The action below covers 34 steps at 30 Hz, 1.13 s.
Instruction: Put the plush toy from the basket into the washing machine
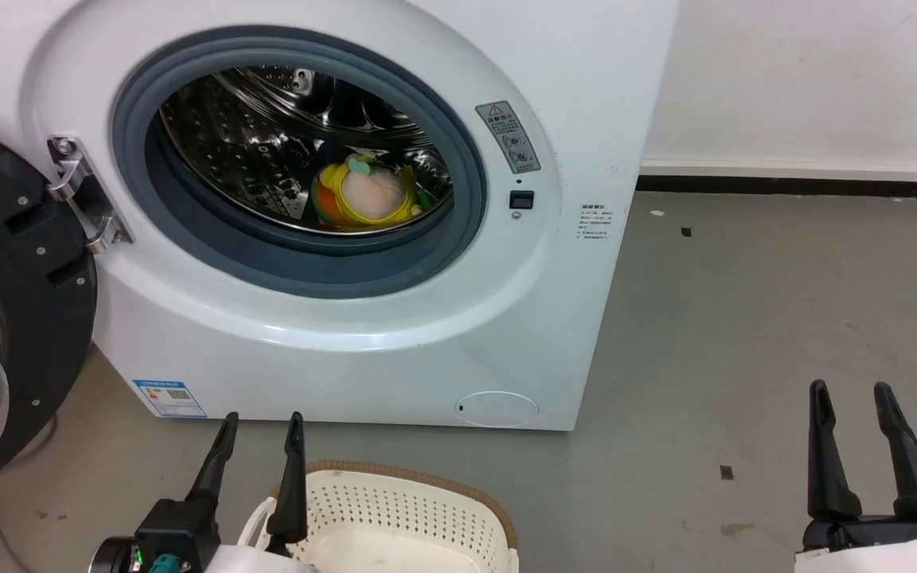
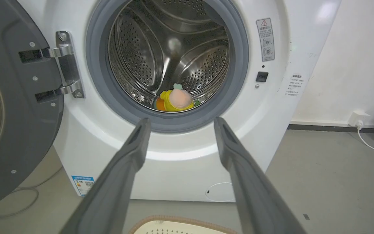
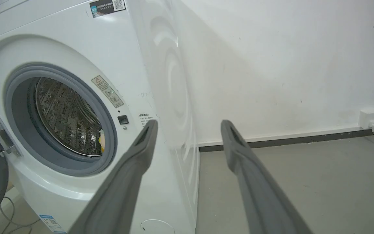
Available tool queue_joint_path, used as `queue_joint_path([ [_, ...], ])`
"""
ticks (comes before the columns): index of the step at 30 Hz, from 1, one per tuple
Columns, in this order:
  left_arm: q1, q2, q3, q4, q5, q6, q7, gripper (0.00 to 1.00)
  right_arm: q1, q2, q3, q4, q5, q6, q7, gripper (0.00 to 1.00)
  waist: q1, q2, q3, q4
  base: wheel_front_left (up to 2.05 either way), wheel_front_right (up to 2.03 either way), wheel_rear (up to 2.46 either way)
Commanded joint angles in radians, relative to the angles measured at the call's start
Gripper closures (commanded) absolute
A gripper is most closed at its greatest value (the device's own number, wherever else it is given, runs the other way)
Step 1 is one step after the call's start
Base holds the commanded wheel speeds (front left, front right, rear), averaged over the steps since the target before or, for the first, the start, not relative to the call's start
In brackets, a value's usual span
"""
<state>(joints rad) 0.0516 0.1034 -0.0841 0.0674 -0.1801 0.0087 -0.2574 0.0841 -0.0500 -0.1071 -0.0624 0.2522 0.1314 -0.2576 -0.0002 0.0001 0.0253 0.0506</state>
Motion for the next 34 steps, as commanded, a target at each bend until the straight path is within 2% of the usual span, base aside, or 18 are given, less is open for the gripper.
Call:
queue_joint_path([
  [1,0.010,-0.007,0.006,0.000,0.003,-0.011,-0.004,0.00,0.014,0.000,0.004,0.004,0.002,-0.001,-0.004,0.00,0.0002,-0.0001,0.001,0.000,0.00,0.00,0.00],
  [2,0.010,-0.010,0.008,0.004,0.001,-0.018,-0.004,0.00,0.013,0.000,0.005,0.004,0.001,-0.001,-0.004,0.00,0.0002,-0.0001,0.002,0.000,0.00,0.00,0.00],
  [3,0.000,-0.009,0.007,0.004,0.001,-0.020,0.000,1.00,0.000,0.000,0.004,0.001,0.000,0.000,0.000,1.00,0.0002,-0.0001,0.003,0.000,0.00,0.00,0.00],
  [34,-0.011,-0.020,0.023,-0.012,0.041,-0.018,0.058,1.00,-0.019,0.000,0.028,0.014,-0.056,0.000,0.057,1.00,0.0002,-0.0001,-0.003,-0.011,0.00,0.00,0.00],
])
